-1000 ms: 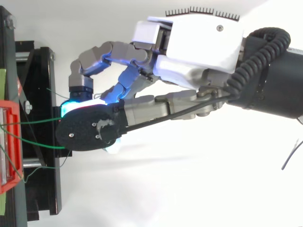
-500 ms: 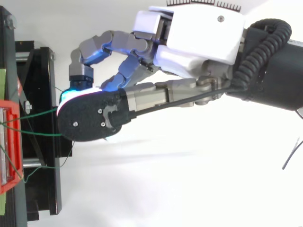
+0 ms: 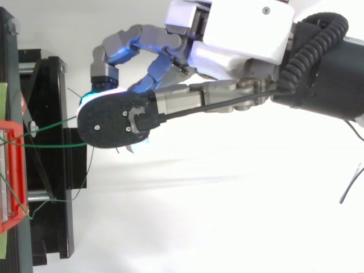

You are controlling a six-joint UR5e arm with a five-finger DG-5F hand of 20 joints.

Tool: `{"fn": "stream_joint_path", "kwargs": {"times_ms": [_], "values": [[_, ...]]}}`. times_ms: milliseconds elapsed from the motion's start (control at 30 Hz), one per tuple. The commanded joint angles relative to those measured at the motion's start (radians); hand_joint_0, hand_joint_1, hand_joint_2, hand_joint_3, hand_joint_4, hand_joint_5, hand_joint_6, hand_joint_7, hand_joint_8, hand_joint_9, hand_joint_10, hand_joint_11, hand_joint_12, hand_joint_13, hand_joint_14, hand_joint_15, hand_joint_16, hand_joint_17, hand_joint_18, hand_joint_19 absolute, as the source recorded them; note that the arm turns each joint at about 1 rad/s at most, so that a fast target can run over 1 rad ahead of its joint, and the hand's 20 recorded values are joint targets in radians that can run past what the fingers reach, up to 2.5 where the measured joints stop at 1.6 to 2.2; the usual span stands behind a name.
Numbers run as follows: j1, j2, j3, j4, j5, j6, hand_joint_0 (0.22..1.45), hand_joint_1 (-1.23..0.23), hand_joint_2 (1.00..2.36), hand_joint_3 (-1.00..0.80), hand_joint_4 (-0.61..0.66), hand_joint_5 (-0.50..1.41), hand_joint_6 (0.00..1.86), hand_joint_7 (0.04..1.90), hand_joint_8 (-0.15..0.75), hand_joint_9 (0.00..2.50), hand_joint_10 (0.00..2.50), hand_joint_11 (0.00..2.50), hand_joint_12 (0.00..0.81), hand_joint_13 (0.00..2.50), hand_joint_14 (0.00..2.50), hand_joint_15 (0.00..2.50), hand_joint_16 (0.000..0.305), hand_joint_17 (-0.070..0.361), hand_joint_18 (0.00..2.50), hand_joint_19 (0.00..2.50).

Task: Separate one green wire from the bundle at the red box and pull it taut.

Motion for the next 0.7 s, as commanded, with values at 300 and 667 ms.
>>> {"fn": "stream_joint_path", "kwargs": {"times_ms": [300,667], "values": [[-0.002,0.001,-0.043,0.053,0.001,0.004,0.58,-0.58,1.01,-0.41,0.24,-0.17,0.75,1.22,0.374,1.03,0.02,1.08,0.439,0.82,0.02,0.52,0.060,0.134,0.73,0.49],[-0.010,0.001,-0.038,0.078,-0.003,0.000,0.63,-0.72,1.02,-0.09,0.24,-0.22,0.87,1.17,0.364,0.98,0.02,1.13,0.441,0.82,0.02,0.52,0.061,0.136,0.77,0.47]]}}
